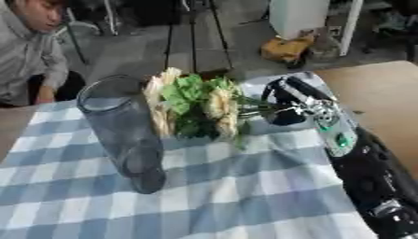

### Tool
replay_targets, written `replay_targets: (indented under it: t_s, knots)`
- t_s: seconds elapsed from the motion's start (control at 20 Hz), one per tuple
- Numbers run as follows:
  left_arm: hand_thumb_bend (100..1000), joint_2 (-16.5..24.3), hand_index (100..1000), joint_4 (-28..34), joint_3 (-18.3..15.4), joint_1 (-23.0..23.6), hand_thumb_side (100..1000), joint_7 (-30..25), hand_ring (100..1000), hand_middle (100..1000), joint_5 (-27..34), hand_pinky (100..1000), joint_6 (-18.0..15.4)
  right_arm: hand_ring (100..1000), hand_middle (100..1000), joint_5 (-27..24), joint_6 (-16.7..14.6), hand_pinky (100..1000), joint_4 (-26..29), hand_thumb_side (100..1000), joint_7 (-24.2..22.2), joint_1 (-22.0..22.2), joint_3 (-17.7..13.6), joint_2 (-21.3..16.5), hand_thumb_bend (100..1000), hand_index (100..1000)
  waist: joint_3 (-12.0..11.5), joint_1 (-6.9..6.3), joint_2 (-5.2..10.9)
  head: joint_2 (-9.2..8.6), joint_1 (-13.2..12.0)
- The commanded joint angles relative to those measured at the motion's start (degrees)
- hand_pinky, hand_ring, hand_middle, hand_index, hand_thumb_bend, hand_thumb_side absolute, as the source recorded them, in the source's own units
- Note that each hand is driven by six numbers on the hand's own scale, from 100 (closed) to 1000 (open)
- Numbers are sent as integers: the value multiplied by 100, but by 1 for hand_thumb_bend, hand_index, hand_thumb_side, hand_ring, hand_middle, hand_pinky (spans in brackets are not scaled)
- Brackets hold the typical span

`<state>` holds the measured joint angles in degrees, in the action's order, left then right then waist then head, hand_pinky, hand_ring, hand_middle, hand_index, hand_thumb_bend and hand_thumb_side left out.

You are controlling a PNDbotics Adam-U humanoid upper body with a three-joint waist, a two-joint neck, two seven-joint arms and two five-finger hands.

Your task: Arrange flowers into the vase.

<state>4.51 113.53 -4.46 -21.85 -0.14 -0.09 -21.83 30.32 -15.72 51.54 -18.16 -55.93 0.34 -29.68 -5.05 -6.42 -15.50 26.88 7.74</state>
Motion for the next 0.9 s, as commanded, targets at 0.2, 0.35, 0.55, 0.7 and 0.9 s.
replay_targets:
  t_s: [0.2, 0.35, 0.55, 0.7, 0.9]
  knots:
    - [100, 101, 827, 106, 3, -52, 1000, 17, 628, 706, -41, 421, 32, 331, 100, -743, 520, 147, 468, 100, -139, -115, -118, -215, 213, 100, -2, 22, 158, -39, 48]
    - [100, 105, 827, 106, 6, -53, 1000, 22, 628, 705, -50, 420, 35, 323, 100, -1088, 771, 142, 670, 100, -167, -122, -133, -244, 236, 100, 6, 26, 176, -30, 36]
    - [100, 109, 827, 106, 11, -57, 1000, 22, 628, 705, -57, 421, 37, 308, 100, -1700, 1136, 133, 952, 100, -276, -130, -159, -271, 272, 100, 12, 26, 193, -22, 19]
    - [100, 114, 826, 106, 12, -58, 1000, 23, 628, 705, -60, 420, 38, 303, 100, -2163, 1435, 129, 1170, 100, -324, -156, -167, -304, 283, 100, 16, 30, 201, -2, 5]
    - [100, 125, 825, 106, 19, -62, 1000, 18, 628, 704, -66, 420, 42, 294, 100, -2677, 1728, 124, 1479, 100, -253, -226, -124, -332, 288, 100, 18, 45, 208, 36, -22]
